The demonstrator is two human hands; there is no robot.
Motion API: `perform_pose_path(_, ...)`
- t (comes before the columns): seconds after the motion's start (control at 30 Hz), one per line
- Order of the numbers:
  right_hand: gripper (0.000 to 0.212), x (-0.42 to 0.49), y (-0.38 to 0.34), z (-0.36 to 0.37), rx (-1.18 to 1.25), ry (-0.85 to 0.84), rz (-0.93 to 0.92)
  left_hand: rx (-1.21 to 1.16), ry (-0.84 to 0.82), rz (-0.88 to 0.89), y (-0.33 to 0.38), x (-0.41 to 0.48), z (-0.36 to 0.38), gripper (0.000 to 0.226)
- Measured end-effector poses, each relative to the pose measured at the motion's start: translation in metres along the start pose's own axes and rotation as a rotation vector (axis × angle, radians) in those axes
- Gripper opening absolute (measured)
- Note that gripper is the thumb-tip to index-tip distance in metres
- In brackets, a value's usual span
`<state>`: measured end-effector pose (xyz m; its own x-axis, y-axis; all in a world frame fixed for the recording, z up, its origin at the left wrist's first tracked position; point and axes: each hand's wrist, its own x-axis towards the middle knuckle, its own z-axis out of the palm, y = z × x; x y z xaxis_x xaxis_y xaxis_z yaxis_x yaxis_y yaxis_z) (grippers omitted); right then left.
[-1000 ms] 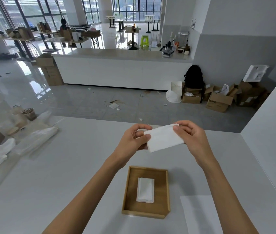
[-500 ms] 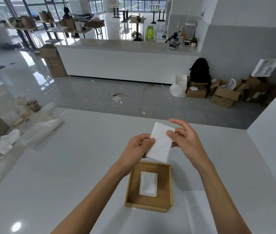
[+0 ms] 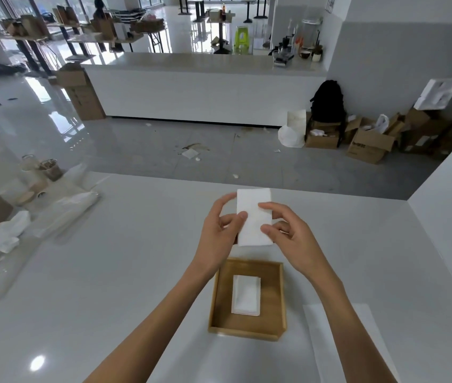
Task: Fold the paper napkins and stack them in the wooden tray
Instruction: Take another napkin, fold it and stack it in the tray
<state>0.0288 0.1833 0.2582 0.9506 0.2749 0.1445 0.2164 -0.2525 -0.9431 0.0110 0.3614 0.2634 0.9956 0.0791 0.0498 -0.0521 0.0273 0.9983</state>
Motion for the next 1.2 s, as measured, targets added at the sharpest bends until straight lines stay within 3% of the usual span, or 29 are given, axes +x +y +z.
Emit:
perform_pose_path(0.07, 0.052, -0.002, 0.005, 0.002, 0.017, 0.002, 0.034, 0.049, -0.034, 0.059, -0.006, 0.002, -0.003, 0.053)
perform_pose_path(0.17, 0.05, -0.009, 0.023, 0.005, 0.047, 0.023, 0.097, 0.209, -0.107, 0.063, -0.026, 0.001, -0.01, 0.045)
perform_pose_path(0.37, 0.052, -0.043, 0.109, 0.03, -0.002, -0.095, 0.347, 0.368, -0.332, -0.336, -0.115, -0.023, -0.019, 0.061)
perform_pose_path(0.6, 0.062, -0.069, 0.208, 0.069, -0.153, -0.233, 0.568, 0.432, -0.518, -0.523, -0.218, -0.035, -0.024, 0.078)
perform_pose_path(1.03, 0.064, -0.05, 0.284, 0.098, -0.389, -0.215, 0.644, 0.667, -0.617, -0.619, -0.286, 0.009, -0.014, 0.09)
perform_pose_path(1.2, 0.066, -0.057, 0.294, 0.103, -0.437, -0.215, 0.666, 0.682, -0.577, -0.696, -0.293, 0.009, -0.013, 0.091)
